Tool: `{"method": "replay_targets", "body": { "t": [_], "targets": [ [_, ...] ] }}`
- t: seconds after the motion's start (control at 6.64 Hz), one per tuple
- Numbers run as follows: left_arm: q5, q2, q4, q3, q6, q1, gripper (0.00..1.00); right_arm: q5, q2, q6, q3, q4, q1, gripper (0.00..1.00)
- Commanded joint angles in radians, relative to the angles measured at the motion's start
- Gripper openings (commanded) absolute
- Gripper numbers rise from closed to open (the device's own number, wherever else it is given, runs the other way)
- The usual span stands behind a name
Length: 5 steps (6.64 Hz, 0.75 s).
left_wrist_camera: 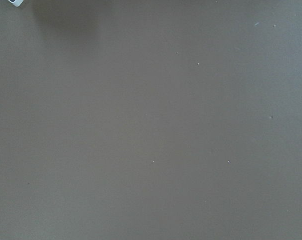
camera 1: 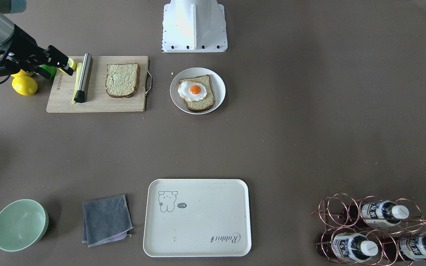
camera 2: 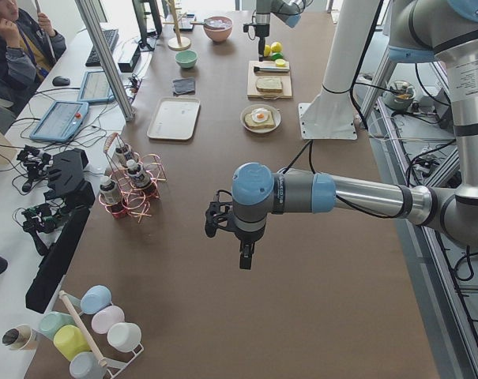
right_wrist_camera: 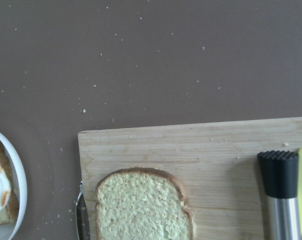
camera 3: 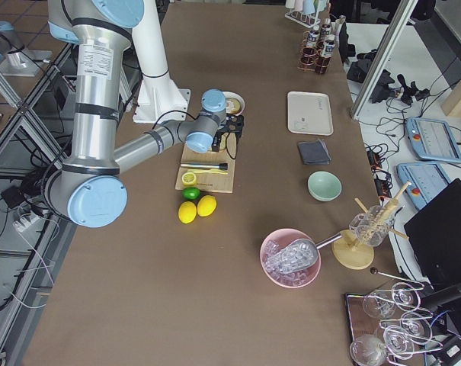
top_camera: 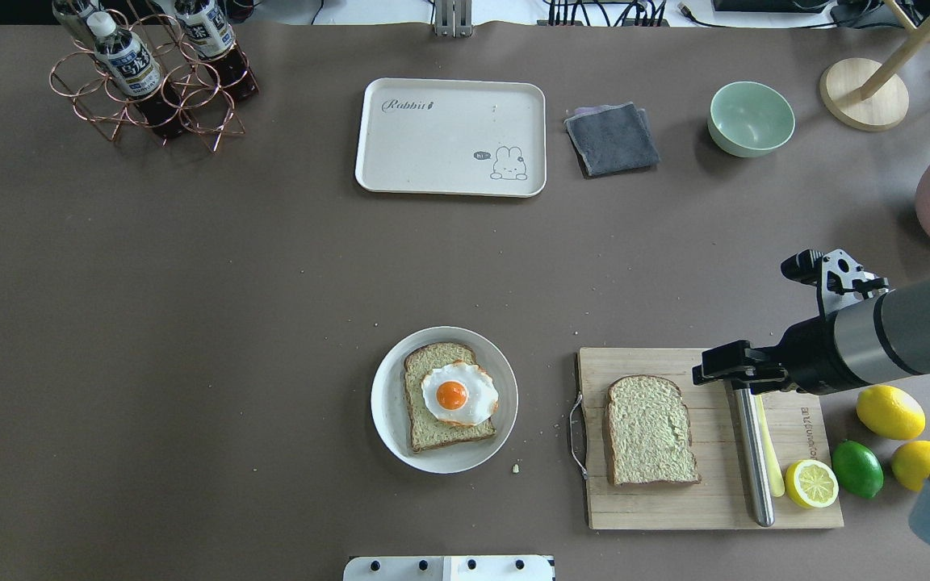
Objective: Make sandwich and place on tray
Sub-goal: 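Reach the right gripper to the plain bread slice on the cutting board and grasp it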
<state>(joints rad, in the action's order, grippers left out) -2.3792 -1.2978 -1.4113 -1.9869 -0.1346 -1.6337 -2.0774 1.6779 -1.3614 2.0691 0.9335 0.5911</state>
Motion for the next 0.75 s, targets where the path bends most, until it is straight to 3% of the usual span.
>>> {"method": "replay_targets", "body": {
  "t": [0.0,0.6],
  "targets": [
    [0.000,0.002,0.000,0.002,0.000,0.000,0.98,0.059,-0.017,-0.021,-0.026,0.002,-0.079,0.88],
    [0.000,0.002,0.000,0.000,0.000,0.000,0.98,0.082,-0.041,-0.037,-0.104,-0.002,-0.099,0.83]
  ]
}}
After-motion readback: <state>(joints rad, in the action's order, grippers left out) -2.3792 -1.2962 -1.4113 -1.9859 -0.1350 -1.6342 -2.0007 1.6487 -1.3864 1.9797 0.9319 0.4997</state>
